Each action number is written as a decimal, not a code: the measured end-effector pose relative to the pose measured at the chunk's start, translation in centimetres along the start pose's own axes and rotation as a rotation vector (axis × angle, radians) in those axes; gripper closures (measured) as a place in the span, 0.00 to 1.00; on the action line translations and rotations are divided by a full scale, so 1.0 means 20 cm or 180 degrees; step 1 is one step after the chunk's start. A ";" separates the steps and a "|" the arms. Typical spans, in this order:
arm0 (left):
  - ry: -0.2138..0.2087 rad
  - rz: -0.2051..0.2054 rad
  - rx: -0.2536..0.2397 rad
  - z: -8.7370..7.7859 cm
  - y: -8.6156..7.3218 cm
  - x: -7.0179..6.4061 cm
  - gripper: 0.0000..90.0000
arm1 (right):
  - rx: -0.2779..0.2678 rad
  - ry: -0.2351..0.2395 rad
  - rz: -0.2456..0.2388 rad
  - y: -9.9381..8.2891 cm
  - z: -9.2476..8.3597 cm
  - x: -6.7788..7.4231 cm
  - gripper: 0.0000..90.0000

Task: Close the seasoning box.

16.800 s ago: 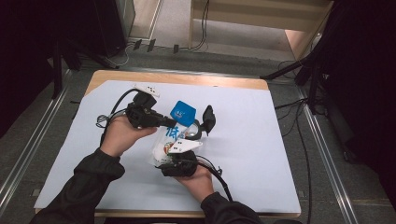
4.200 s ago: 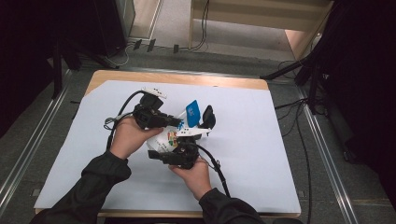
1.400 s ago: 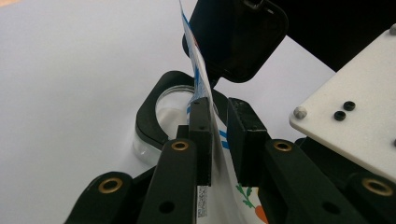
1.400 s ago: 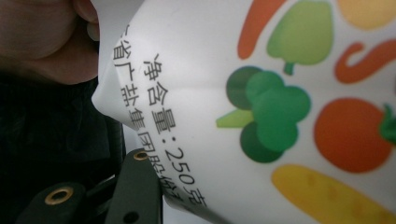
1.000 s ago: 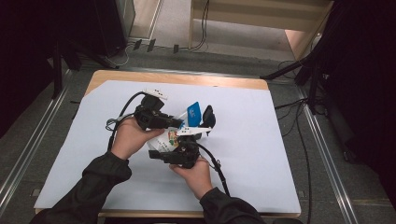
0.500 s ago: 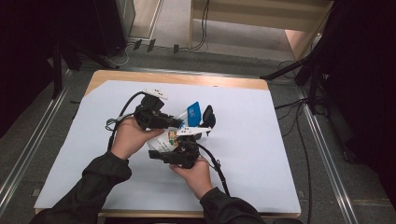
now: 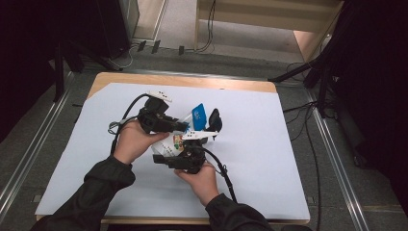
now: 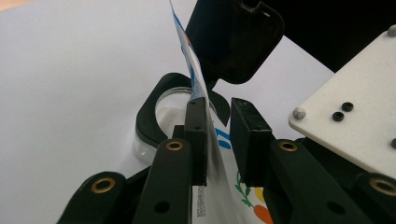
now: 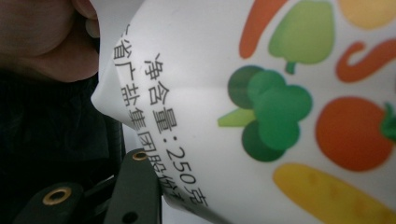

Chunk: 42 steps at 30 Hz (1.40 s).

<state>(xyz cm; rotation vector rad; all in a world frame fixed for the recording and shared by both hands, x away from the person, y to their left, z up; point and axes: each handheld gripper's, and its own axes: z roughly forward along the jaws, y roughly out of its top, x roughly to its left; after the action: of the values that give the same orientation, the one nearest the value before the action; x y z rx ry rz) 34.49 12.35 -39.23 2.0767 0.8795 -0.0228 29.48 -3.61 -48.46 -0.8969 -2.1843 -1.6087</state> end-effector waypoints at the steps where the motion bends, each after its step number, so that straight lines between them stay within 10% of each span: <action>1: 0.0000 0.0001 0.0000 0.00 0.00 0.00 0.86 | 0.0000 -0.0002 0.0000 0.00 0.00 0.00 0.68; 42: -0.0021 -0.0044 -0.0007 -0.02 0.00 0.03 0.82 | -0.0003 -0.0019 -0.0025 0.00 0.00 0.00 0.68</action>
<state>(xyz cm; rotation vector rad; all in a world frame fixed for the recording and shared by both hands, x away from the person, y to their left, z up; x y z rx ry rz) 34.75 12.96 -39.11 2.0673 0.8895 -0.0360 29.43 -3.61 -48.41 -0.8958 -2.1940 -1.6128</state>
